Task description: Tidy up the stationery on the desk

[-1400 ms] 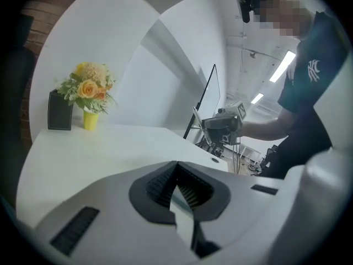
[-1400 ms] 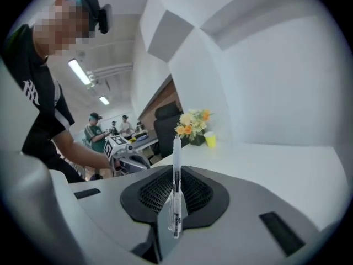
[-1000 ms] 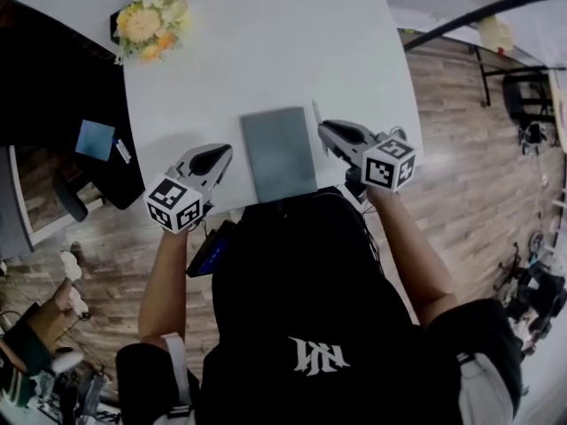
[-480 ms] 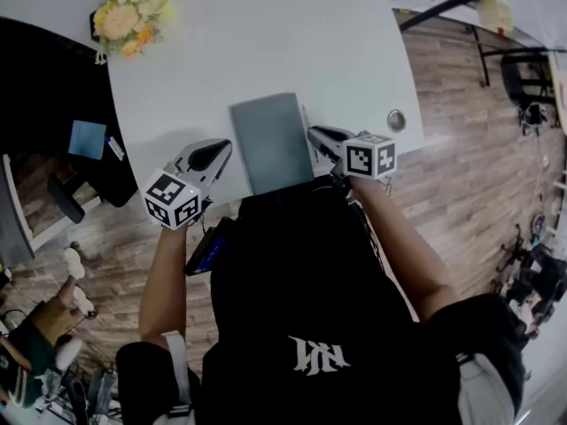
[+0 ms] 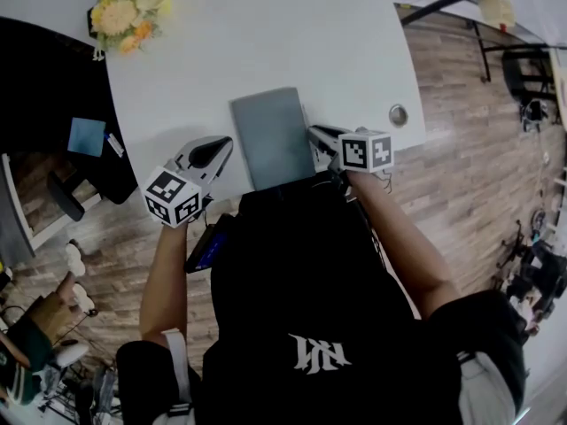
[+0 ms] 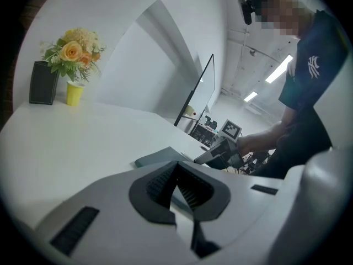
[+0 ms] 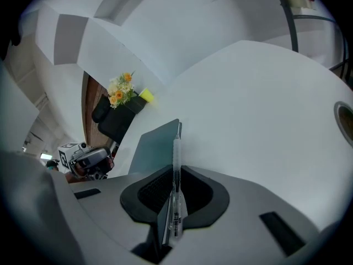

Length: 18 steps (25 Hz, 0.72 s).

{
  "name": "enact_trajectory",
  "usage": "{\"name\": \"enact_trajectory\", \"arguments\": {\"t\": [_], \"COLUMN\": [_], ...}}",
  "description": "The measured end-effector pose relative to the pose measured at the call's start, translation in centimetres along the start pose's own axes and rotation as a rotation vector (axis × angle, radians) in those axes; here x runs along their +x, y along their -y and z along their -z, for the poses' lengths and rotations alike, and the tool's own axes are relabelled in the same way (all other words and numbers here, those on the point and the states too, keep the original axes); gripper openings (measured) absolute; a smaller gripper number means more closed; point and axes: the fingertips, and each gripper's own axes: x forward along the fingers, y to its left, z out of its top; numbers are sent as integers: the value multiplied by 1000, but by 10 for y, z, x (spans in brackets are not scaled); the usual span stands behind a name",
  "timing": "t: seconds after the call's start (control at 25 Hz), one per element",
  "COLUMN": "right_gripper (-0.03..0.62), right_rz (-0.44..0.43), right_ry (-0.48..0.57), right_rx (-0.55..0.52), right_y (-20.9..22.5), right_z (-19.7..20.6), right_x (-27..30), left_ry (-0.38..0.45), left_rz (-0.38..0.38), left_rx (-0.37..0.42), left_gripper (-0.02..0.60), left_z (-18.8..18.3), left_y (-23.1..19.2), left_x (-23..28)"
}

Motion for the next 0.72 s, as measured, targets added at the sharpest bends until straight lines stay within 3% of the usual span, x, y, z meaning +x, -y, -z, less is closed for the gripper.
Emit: {"name": "enact_trajectory", "arguments": {"t": [0.72], "right_gripper": [68], "right_rz": [3], "right_ry": [-20], "right_rx": [-21], "right_y": [2], "right_z": [-1], "right_x": [1], "left_ry": [13], "left_rz": [-14], "left_rx": [-17], "left_gripper": [3], "left_z": [3], "left_y": [-1], "left_x": [-8]}}
